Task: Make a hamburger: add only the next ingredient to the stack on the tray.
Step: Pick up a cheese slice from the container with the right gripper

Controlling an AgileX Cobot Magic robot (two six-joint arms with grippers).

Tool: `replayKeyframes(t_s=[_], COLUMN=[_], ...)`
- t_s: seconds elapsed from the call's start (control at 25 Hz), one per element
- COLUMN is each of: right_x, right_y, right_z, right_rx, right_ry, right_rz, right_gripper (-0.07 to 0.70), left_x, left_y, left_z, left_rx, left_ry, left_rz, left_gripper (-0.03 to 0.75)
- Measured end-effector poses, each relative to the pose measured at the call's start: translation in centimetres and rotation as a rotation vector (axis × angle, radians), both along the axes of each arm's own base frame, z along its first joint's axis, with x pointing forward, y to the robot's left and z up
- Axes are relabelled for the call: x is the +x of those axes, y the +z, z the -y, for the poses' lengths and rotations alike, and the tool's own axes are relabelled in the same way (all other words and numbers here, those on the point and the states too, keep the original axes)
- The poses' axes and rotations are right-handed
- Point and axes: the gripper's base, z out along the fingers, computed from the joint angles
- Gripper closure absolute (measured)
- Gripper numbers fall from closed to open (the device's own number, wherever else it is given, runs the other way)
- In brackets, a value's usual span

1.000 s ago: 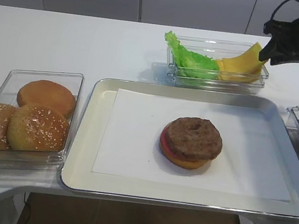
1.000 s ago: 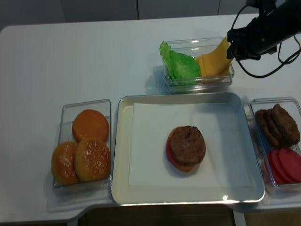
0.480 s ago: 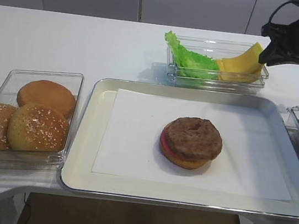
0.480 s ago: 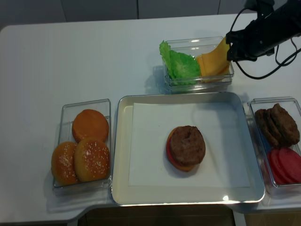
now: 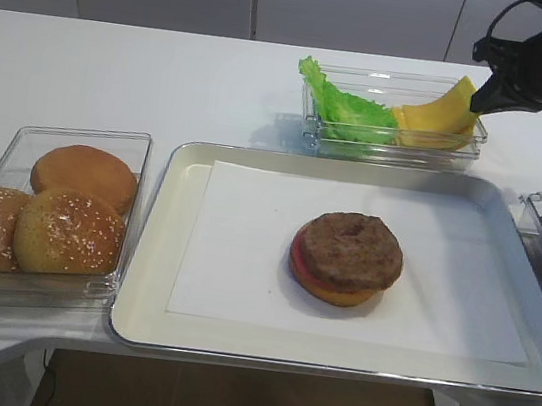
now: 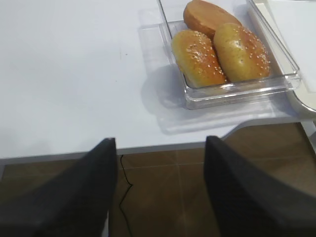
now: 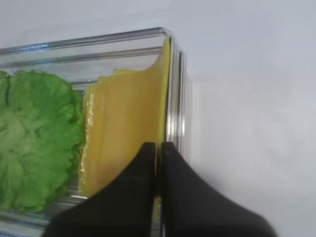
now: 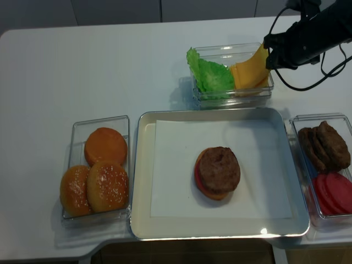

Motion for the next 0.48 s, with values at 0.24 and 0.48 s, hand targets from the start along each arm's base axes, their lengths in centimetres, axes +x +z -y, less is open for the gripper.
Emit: replayKeyframes(t_s=[0.24,0.48], right_x=[0.0,-0.02], right_y=[0.0,0.0], right_z=[0.0,-0.03], right_rx=[-0.007,-0.01], right_ry=[0.01,0.021], right_rz=[0.006,0.008], right_gripper=[0.62,0.62], left_x=[0.0,0.0], left_y=[0.0,0.0], left_z=[0.0,0.0], left_rx=[0.0,0.0], left_ry=[0.0,0.0], left_rz=[0.0,0.0], left_gripper=[0.299,0.299])
